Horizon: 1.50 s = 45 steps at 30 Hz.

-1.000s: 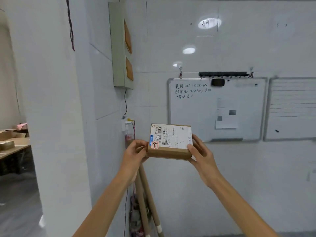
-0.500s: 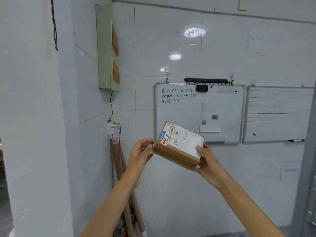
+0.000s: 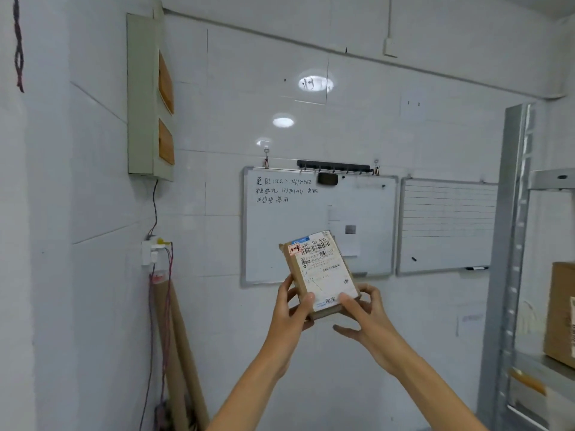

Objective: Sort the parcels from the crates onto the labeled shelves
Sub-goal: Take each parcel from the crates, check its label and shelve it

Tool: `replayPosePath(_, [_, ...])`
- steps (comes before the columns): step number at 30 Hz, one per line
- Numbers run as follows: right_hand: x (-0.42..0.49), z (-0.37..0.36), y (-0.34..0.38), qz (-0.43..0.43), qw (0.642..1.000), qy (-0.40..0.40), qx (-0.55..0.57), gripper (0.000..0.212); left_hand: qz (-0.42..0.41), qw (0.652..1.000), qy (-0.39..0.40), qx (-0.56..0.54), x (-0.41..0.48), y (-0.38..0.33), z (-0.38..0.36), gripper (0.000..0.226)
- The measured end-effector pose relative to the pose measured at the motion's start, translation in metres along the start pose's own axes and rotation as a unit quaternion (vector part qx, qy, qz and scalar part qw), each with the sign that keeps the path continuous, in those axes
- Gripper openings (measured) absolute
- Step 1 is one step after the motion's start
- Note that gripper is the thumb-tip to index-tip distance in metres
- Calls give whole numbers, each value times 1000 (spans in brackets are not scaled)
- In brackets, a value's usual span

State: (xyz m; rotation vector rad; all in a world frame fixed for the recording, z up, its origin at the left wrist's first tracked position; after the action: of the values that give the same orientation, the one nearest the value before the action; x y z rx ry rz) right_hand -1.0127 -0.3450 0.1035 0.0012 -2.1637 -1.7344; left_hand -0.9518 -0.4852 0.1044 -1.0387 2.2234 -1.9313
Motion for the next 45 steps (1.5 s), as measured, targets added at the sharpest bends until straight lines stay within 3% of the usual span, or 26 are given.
replayPosePath(4, [3, 27, 12, 12, 998, -36, -46, 30, -6, 1000, 16, 4, 8, 1, -13, 41])
replayPosePath(9, [2, 50, 21, 30, 995, -66, -72, 28, -5, 997, 70, 13, 12, -2, -38, 35])
replayPosePath(15, [-6, 76, 23, 43, 990, -103, -85, 24, 1, 992, 123, 34, 13, 7, -53, 46])
replayPosePath(25, [-66, 130, 36, 67, 969, -230, -64, 24, -10, 975, 222, -10, -23, 1, -100, 51])
replayPosePath(33, [-179, 195, 56, 74, 927, -351, -110, 25, 21, 938, 343, -51, -109, 4, -167, 51])
replayPosePath(45, [-412, 252, 82, 76, 804, -560, -186, 27, 105, 852, 502, -104, -308, -6, -231, 53])
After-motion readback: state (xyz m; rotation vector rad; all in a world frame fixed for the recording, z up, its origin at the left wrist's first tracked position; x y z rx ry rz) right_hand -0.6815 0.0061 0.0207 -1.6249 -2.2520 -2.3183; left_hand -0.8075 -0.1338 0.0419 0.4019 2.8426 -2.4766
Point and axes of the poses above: each hand's wrist, its own x-axis towards the middle knuckle, its own z-axis out of the back of the hand, y = z × x, the point moved 7 cm from there along x, towards the middle knuckle, and after that the axes turned 13 degrees about -y, right-handed, at the moved point
